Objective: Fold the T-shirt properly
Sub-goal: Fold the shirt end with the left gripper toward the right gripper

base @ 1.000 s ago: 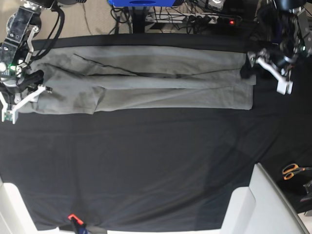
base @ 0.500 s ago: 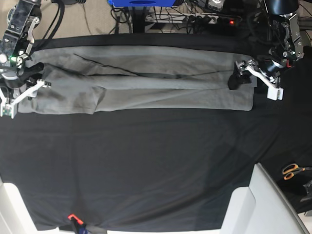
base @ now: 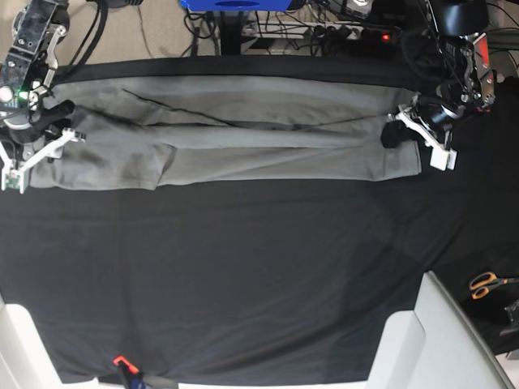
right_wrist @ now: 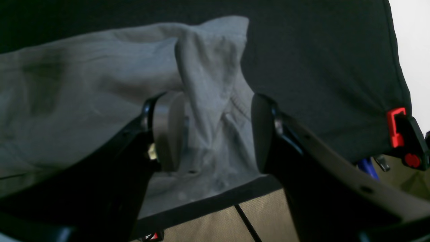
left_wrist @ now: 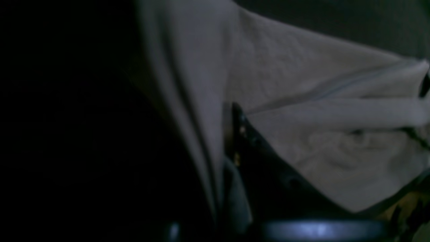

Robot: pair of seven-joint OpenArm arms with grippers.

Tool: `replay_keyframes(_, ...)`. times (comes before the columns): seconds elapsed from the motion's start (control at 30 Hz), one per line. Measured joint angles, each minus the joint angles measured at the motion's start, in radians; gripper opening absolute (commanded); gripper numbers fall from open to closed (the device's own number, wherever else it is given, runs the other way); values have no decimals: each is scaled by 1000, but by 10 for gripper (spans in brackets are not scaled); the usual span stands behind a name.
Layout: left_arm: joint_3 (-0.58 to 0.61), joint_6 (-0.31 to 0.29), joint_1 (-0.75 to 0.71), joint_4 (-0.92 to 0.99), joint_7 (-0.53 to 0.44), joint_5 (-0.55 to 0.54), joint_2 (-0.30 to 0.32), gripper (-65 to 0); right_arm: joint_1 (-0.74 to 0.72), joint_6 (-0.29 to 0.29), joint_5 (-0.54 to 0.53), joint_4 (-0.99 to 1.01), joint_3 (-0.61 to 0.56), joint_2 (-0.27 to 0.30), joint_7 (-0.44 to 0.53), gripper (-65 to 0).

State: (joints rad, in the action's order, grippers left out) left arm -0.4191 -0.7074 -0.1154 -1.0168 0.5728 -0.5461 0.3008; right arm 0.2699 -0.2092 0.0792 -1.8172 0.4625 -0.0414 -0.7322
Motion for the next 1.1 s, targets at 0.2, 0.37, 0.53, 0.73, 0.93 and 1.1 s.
replay_keyframes(0.2,6,3,-2,-55,-45,61,75,-650,8,0,0,0,4,-18,0,-350)
replay_keyframes(0.37,6,14,-33,-168,-60,55,132,-650,17,-2,0,0,-2,-22,-2,-350)
replay_keyframes(0.53,14,188,-155,-402,-49,64,148,-650,19,0,-2,-1,-2,-23,0,-350)
replay_keyframes(0.73,161,350,-226,-677,-30,39,55,-650,20,0,-1,-1,-1,-24,-4,-350)
replay_keyframes(0.93,325,547,-227,-710,26,51,-50,-650,21,0,0,-2,0,-23,-3,-350)
replay_keyframes(1.1,430,608,-226,-710,22,51,-146,-650,21,0,0,-2,0,-22,-4,-350)
